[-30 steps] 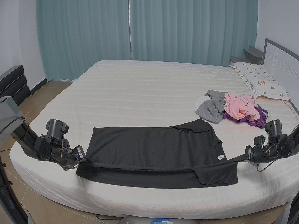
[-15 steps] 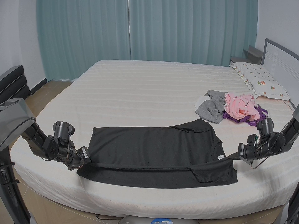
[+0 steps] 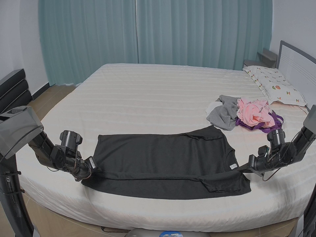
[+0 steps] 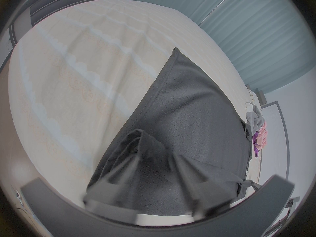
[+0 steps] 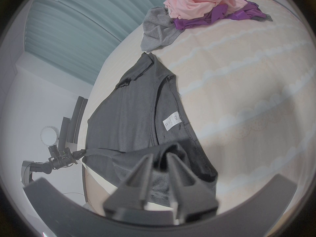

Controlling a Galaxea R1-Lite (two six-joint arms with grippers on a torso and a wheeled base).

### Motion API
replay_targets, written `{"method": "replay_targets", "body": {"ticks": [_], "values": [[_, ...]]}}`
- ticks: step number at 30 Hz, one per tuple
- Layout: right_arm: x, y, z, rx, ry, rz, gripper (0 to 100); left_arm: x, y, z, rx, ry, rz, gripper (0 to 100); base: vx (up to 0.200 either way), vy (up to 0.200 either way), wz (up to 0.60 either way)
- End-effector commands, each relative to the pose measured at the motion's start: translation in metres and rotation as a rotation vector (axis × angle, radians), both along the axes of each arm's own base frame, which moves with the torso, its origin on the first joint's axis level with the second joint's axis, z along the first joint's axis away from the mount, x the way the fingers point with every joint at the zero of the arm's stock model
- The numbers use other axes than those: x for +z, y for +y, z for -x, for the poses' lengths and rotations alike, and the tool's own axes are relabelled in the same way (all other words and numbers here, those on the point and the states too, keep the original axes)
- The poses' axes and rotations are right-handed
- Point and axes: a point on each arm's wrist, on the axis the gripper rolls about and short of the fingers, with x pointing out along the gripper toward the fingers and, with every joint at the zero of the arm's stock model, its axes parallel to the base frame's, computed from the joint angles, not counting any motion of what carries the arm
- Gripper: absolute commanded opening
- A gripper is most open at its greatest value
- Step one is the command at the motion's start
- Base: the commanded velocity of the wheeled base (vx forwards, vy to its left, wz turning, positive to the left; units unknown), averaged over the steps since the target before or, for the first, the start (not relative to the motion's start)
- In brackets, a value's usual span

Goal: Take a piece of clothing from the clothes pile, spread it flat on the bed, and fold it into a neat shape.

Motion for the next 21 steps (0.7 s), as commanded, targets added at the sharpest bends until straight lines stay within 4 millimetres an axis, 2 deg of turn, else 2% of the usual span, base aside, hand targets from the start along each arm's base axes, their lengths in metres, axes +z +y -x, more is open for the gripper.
{"method": "replay_targets", "body": {"ticks": [1,9,12,15,16,17,21], "values": [[-0.005,-0.001,-0.001,-0.003,0.01,-0.004,100,-0.002,0.0,0.0,0.0,0.006,0.0,100,0.0,0.0,0.0],[0.0,0.004,0.005,-0.043,-0.034,-0.046,100,0.001,0.0,0.004,0.013,0.013,0.022,100,0.0,0.0,0.0],[-0.001,0.005,0.016,-0.061,-0.056,-0.06,100,0.015,0.003,0.006,0.048,-0.019,0.041,100,0.0,0.0,0.0],[0.003,0.008,0.031,-0.111,-0.084,-0.107,100,0.042,0.012,0.012,0.105,-0.085,0.07,100,0.0,0.0,0.0],[0.003,0.008,0.031,-0.111,-0.084,-0.107,100,0.042,0.012,0.012,0.105,-0.085,0.07,100,0.0,0.0,0.0],[0.005,0.008,0.038,-0.144,-0.102,-0.135,100,0.056,0.013,0.016,0.127,-0.116,0.087,100,0.0,0.0,0.0],[0.005,0.01,0.05,-0.203,-0.114,-0.201,100,0.071,0.011,0.024,0.163,-0.14,0.123,100,0.0,0.0,0.0]]}}
